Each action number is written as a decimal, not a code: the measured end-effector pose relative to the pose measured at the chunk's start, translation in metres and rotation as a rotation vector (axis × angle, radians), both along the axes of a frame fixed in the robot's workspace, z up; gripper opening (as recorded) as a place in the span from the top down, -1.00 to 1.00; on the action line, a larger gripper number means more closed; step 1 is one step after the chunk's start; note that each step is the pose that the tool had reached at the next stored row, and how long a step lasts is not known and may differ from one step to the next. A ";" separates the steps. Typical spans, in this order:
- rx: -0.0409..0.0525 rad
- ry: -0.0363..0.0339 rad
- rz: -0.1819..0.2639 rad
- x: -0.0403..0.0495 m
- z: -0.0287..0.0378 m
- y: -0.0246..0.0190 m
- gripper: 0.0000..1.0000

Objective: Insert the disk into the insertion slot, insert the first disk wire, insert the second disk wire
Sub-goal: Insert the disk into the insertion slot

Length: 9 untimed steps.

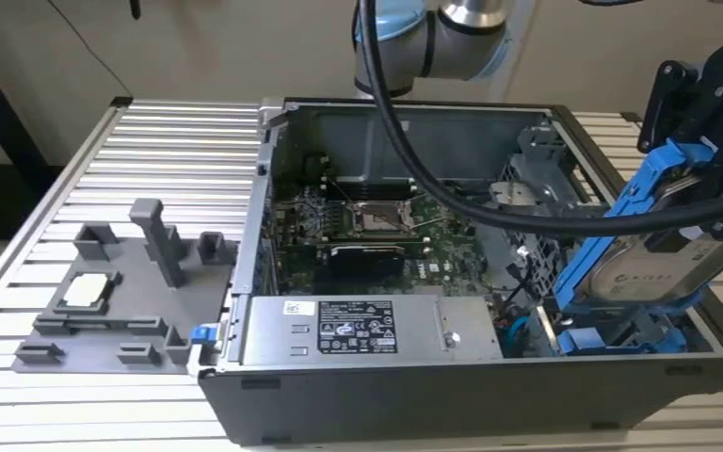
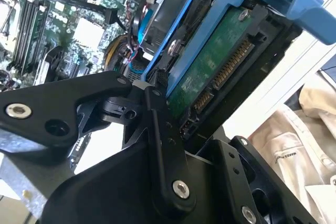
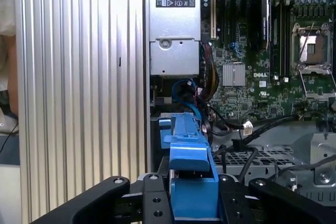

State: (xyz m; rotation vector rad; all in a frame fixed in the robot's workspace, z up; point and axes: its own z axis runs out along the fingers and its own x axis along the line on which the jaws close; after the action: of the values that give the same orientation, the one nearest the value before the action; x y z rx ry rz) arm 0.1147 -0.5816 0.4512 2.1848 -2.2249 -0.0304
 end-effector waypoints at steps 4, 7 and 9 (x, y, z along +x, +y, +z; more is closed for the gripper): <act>-0.0002 0.0000 0.000 0.0000 -0.0027 -0.0001 0.35; -0.0004 0.0000 0.000 0.0000 -0.0059 -0.0002 0.35; -0.0002 0.0000 0.000 0.0000 -0.0088 -0.0002 0.35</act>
State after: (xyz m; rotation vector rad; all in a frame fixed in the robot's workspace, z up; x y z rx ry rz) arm 0.1147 -0.5818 0.4425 2.1847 -2.2248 -0.0302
